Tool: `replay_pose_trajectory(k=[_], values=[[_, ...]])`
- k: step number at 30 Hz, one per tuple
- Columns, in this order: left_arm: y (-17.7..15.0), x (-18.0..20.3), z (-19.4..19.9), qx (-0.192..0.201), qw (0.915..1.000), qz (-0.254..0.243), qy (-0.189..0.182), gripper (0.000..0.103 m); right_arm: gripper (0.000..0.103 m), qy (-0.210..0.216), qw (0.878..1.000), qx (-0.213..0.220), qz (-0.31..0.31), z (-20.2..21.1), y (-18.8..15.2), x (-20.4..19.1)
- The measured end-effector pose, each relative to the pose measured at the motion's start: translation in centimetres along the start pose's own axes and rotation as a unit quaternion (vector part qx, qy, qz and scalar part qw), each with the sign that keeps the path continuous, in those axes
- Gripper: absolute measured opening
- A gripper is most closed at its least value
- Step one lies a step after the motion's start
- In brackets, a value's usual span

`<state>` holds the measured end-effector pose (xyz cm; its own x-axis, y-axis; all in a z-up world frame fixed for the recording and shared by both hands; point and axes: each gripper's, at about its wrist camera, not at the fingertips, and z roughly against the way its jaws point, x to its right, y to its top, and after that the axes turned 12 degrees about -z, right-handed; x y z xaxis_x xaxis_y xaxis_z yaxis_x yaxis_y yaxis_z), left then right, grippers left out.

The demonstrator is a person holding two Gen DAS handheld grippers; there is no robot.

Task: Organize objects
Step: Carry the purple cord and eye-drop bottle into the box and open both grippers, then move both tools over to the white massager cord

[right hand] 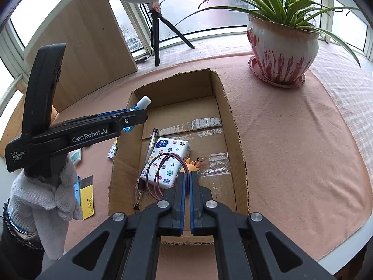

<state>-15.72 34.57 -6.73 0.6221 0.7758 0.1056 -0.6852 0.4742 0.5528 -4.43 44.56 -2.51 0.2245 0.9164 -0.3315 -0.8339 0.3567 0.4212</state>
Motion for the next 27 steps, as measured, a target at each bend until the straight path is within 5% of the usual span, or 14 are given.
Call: replay_pose_trajectory(k=[3,5,9,27], values=[[0.2,-0.1,-0.3,0.001,1.0,0.008,0.0,0.046,0.003,0.008,1.0,-0.003,0.006,-0.3,0.0,0.2],[0.3,-0.4,-0.2,-0.002,0.9999,0.015,-0.002,0.073,0.005,0.02,1.0,-0.006,0.008,-0.3,0.0,0.2],[0.2,-0.7,0.6,0.01,0.9998,0.014,0.01,0.076,0.061,0.014,1.0,0.011,0.014,0.2,-0.2,-0.1],[-4.8,-7.1,6.6,0.019,0.9965,0.068,0.045,0.076,0.063,0.042,0.999,0.011,0.031,0.1,-0.8,-3.8]])
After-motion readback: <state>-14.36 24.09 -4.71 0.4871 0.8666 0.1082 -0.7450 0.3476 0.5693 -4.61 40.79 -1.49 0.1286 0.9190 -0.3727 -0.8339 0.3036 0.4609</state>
